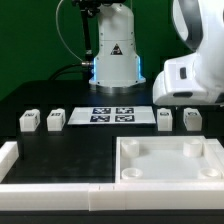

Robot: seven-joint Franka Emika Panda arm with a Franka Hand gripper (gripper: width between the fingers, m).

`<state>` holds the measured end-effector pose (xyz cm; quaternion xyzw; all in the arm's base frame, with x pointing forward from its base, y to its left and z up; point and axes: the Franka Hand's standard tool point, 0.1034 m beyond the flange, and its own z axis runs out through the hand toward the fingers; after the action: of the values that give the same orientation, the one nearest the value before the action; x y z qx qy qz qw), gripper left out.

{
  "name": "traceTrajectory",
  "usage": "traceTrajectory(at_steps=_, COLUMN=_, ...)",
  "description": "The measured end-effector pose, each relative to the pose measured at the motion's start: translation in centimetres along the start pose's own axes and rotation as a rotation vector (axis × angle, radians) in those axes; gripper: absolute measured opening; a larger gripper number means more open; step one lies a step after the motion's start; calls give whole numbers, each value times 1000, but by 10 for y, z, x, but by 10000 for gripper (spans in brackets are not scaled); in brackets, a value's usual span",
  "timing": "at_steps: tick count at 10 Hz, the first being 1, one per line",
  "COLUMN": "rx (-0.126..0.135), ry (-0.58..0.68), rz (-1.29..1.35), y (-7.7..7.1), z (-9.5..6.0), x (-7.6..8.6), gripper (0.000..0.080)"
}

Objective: Assemble one leg

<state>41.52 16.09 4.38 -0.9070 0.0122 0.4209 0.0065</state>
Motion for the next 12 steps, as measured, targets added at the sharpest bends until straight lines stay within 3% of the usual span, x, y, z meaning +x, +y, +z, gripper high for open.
traceTrajectory(at_steps=3, rx=8, ry=-7, rz=13, y=-2, z=6, x=2, gripper=649)
traceTrajectory(at_steps=5, rx=-11, ry=-3, rz=48, y=-11, z=44, x=0, gripper=649)
traceTrajectory(at_steps=6, rx=-16, ry=4, rz=40, y=-13, z=52, x=0, gripper=649)
traceTrajectory(at_steps=8, rx=-17, ry=6, rz=39, y=-13, z=53, x=1, gripper=649)
traceTrajectory(at_steps=9, rx=-17, ry=6, rz=39, y=-13, z=53, x=1, gripper=555)
traceTrajectory(at_steps=10, rx=-17, ry=6, rz=39, y=-13, z=53, x=1, gripper=555)
traceTrajectory(at_steps=11, rx=-17, ry=6, rz=39, y=-13, z=53, x=1, gripper=371)
traceTrajectory(at_steps=12, rx=-17, ry=6, rz=39, y=-13, z=53, x=1, gripper=289)
